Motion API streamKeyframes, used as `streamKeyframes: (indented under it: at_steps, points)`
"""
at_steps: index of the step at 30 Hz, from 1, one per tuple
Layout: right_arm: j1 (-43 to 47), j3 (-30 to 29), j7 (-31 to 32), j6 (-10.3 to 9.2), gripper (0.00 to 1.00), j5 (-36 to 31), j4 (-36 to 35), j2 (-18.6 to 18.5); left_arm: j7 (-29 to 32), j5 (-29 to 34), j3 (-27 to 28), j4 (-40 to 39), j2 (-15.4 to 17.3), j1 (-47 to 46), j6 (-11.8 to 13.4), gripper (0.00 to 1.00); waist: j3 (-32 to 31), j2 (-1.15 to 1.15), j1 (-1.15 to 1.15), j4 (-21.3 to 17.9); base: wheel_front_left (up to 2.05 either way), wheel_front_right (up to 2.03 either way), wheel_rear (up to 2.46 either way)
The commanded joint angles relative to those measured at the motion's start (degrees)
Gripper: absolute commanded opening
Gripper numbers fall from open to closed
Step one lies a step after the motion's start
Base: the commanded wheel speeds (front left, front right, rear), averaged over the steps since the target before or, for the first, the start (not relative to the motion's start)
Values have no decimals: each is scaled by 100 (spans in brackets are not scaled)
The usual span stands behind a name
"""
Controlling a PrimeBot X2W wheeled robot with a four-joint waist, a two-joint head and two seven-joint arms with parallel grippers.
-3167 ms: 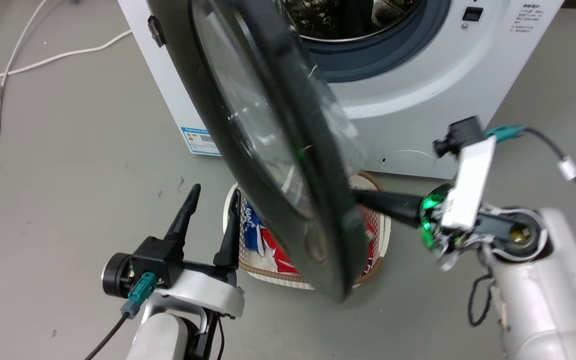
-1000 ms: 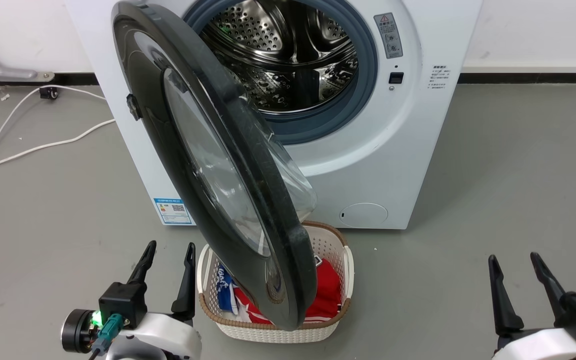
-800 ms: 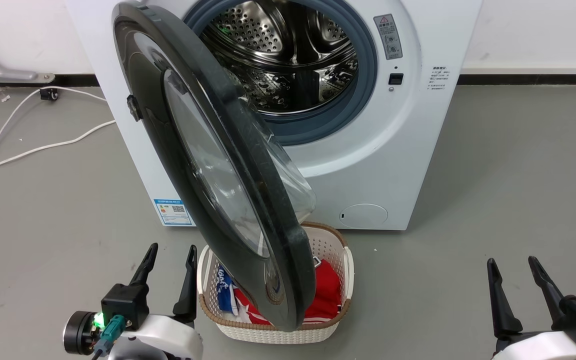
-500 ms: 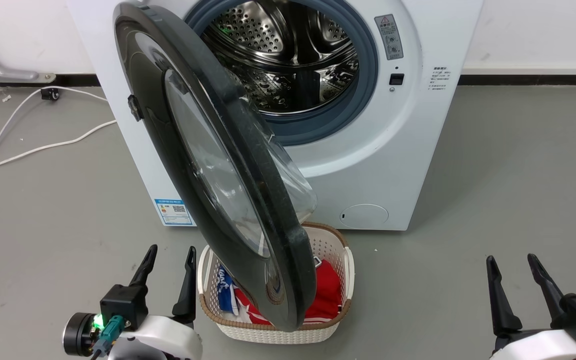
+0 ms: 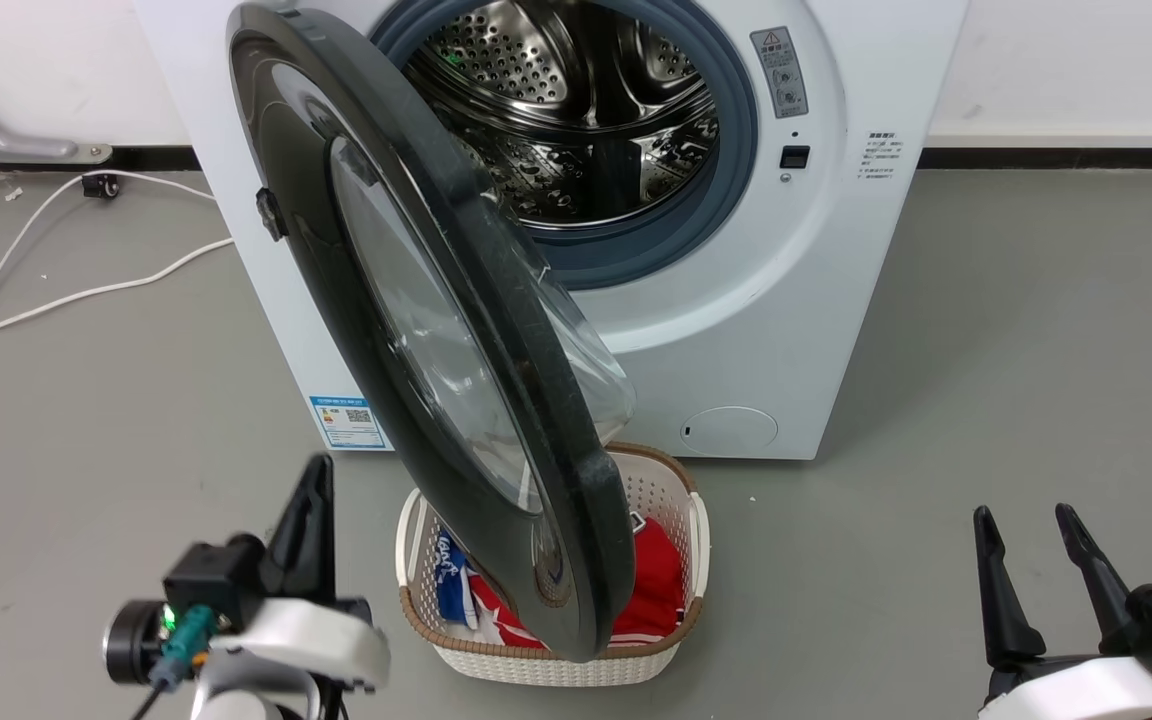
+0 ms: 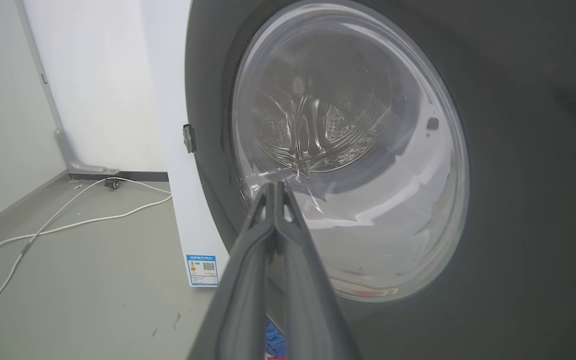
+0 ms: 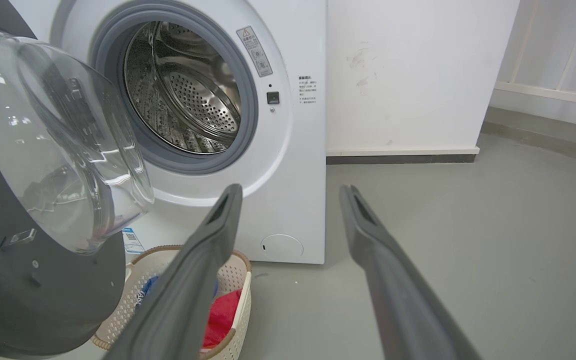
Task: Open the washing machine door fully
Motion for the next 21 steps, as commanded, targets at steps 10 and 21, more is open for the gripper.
streamKeyframes:
  at_steps: [10, 21]
  points:
    - [-122, -20, -38, -1, 100, 145, 40, 13, 92, 11, 9, -1455, -50, -910, 250, 0, 21, 0, 0, 80, 0, 0, 0]
    - [-212, -42, -23, -1, 100, 139, 64, 12, 273, -47, -978, -3141, -323, -1736, 235, 0, 82, 0, 0, 109, 0, 0, 0]
